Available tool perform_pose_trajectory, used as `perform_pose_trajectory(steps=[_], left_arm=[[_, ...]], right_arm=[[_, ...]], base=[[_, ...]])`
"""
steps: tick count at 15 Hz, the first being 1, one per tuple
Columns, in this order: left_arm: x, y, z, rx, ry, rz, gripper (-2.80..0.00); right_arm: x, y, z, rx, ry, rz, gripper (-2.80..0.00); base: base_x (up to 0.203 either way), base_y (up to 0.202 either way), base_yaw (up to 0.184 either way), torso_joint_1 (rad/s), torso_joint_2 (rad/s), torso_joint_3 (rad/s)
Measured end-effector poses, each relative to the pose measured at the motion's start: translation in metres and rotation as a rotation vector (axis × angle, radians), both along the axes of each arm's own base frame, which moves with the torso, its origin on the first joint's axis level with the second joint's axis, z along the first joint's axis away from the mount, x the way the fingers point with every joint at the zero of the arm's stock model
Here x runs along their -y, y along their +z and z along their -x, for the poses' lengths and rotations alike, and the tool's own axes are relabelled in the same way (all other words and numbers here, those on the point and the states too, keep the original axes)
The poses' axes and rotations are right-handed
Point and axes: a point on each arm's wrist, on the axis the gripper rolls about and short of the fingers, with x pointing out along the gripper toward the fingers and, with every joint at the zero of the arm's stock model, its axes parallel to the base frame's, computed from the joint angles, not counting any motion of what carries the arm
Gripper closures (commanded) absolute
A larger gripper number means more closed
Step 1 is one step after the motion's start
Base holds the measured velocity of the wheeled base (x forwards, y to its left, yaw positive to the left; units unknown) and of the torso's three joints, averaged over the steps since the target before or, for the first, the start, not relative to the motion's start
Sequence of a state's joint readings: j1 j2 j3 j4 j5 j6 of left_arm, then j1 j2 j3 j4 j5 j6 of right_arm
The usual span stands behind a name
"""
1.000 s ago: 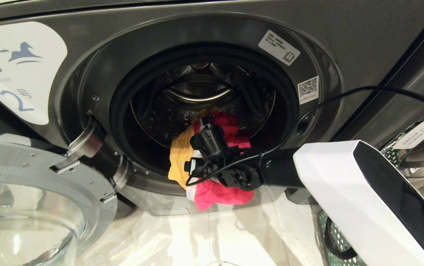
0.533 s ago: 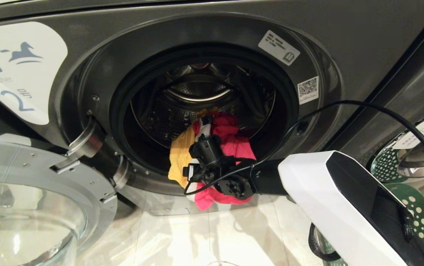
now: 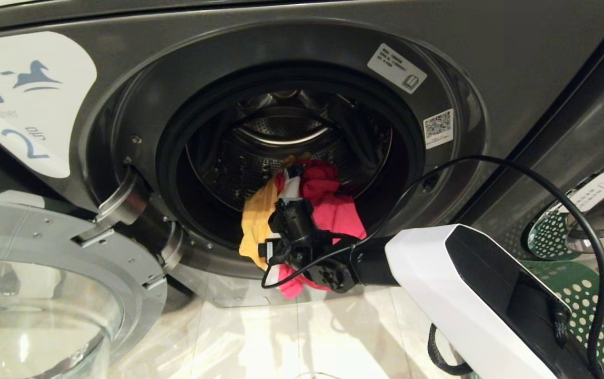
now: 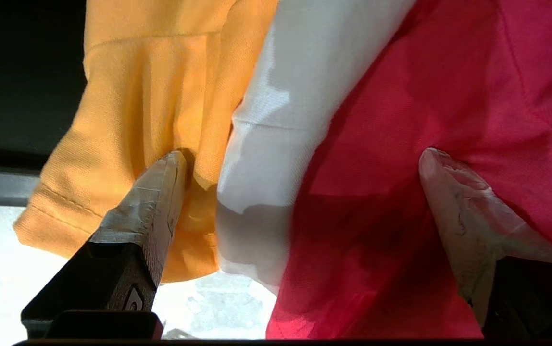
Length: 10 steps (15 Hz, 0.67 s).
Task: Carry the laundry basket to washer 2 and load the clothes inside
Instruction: Place the clothes into the washing machine
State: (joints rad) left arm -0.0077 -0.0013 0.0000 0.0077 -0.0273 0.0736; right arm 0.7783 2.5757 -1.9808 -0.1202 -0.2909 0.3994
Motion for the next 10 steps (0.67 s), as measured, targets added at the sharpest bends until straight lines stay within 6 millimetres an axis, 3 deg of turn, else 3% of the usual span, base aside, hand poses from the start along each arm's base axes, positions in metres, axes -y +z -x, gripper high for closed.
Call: perform_pose_trajectory(steps=[1, 10], left_arm=[[0.0000, 0.0000, 0.0000, 0.000, 0.000, 0.000, 0.00], [0.0000, 0.0000, 0.0000, 0.000, 0.000, 0.000, 0.00]], right_arm=[[-0.0001, -0.0017, -0.0005, 0.002, 0.000, 0.006, 0.00], [0.0099, -0.0032, -0.0091, 0.024, -0.024, 0.065, 0.00]], base=[[0.000, 0.000, 0.000, 0.000, 0.00, 0.000], [0.000, 0.000, 0.000, 0.000, 0.00, 0.000]])
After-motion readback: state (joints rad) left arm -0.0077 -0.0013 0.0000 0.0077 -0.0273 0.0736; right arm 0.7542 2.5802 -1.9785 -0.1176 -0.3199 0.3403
